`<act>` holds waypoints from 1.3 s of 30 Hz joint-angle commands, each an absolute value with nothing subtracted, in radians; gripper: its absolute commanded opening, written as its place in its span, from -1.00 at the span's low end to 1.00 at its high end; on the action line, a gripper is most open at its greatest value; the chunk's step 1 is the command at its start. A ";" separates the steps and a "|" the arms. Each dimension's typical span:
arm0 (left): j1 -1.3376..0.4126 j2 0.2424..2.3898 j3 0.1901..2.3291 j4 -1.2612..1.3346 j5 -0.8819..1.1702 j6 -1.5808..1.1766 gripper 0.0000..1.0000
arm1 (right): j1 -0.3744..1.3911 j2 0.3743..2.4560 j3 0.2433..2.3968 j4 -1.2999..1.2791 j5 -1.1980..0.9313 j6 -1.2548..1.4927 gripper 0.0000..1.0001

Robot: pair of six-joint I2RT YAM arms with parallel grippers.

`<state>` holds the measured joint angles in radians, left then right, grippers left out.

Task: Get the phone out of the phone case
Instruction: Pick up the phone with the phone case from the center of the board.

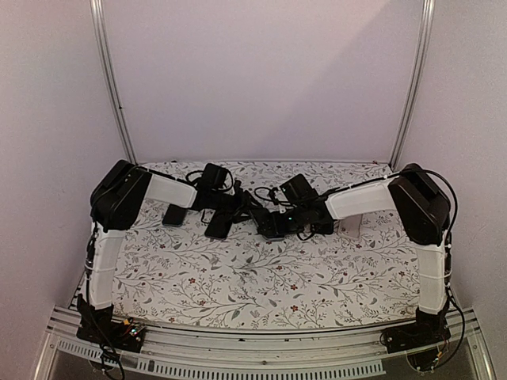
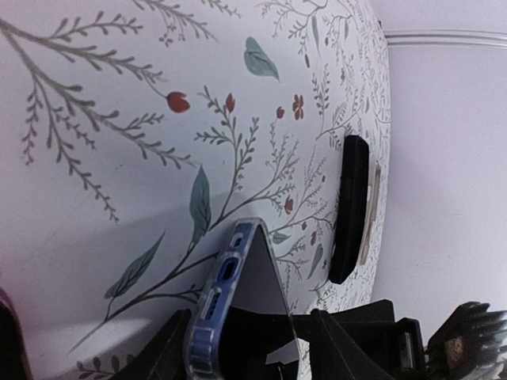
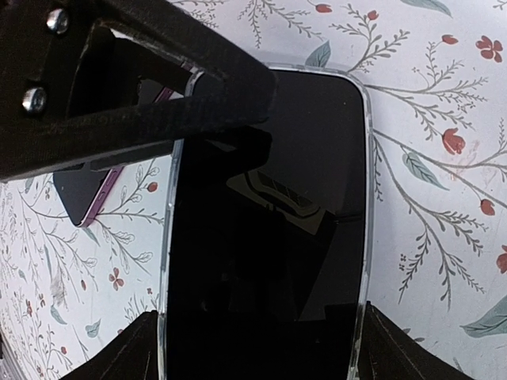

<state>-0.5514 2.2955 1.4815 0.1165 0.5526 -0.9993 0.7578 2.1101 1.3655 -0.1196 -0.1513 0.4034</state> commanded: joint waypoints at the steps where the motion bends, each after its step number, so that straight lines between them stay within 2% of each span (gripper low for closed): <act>1: -0.575 2.328 1.527 0.106 0.555 -1.007 -0.06 | 0.753 2.046 1.343 -0.048 -0.185 0.403 0.06; 7: -0.584 2.334 1.531 0.107 0.561 -1.015 -0.47 | 0.754 2.045 1.339 -0.046 -0.182 0.404 0.08; 12: -0.586 2.325 1.523 0.112 0.561 -1.014 -0.98 | 0.752 2.040 1.336 -0.046 -0.180 0.403 0.20; 23: -0.566 2.176 1.405 0.307 0.596 -1.020 -1.00 | 0.713 1.958 1.272 0.017 -0.295 0.423 0.95; 39: -0.459 1.948 1.195 0.494 0.725 -1.057 -1.00 | 0.692 1.824 1.180 0.181 -0.536 0.500 0.98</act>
<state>-0.4942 2.0186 1.2541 0.3576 0.6472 -1.0275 0.6933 1.8763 1.2083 0.1066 -0.4610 0.4557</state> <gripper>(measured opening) 0.091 0.989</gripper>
